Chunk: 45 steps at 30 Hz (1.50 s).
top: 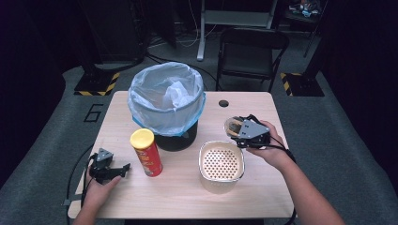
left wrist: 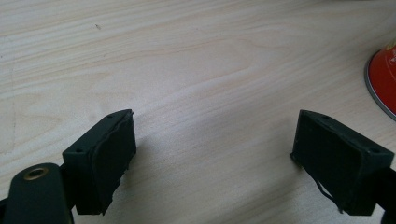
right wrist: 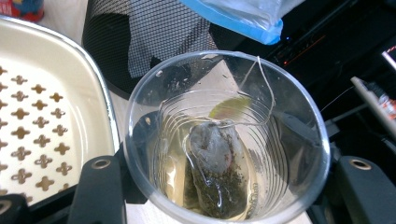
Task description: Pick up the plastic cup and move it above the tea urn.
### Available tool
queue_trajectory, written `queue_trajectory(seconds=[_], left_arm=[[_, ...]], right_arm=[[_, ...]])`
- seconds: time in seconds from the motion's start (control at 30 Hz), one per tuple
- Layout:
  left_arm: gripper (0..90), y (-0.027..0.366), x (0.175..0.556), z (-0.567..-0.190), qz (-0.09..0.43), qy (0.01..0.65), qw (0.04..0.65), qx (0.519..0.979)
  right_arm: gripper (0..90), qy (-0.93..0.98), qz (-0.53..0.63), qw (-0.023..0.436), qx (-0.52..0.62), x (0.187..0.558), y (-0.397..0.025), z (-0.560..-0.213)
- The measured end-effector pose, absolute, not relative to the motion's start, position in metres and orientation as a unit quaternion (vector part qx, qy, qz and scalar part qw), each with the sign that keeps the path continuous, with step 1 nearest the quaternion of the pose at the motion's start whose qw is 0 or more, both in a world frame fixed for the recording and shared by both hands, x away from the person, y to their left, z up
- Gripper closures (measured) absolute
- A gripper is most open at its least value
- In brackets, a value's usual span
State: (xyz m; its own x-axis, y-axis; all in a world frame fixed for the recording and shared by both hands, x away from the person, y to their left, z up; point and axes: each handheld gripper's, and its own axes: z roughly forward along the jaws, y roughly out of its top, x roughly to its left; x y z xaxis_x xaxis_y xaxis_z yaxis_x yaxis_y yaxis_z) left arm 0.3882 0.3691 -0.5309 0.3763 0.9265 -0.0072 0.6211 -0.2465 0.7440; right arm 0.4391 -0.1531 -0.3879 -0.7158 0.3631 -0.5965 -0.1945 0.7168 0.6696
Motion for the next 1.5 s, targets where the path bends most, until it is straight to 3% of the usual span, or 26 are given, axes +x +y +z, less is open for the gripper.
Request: queue_trajectory(seconds=[0.4,1.27,1.5], left_arm=[[13.1,0.369,0.388,-0.531,0.223,0.512,0.341,0.756],[13.2,0.369,0.388,-0.531,0.224,0.510,0.340,0.757],[13.2,0.369,0.388,-0.531,0.224,0.510,0.341,0.757]], right_arm=[[37.4,0.843,0.312,0.437,-0.027,0.417,-0.138,-0.390],[37.2,0.693,0.018,0.654,-0.304,0.382,-0.095,-0.422],[36.8,0.677,-0.035,0.641,-0.359,0.377,-0.096,-0.435]])
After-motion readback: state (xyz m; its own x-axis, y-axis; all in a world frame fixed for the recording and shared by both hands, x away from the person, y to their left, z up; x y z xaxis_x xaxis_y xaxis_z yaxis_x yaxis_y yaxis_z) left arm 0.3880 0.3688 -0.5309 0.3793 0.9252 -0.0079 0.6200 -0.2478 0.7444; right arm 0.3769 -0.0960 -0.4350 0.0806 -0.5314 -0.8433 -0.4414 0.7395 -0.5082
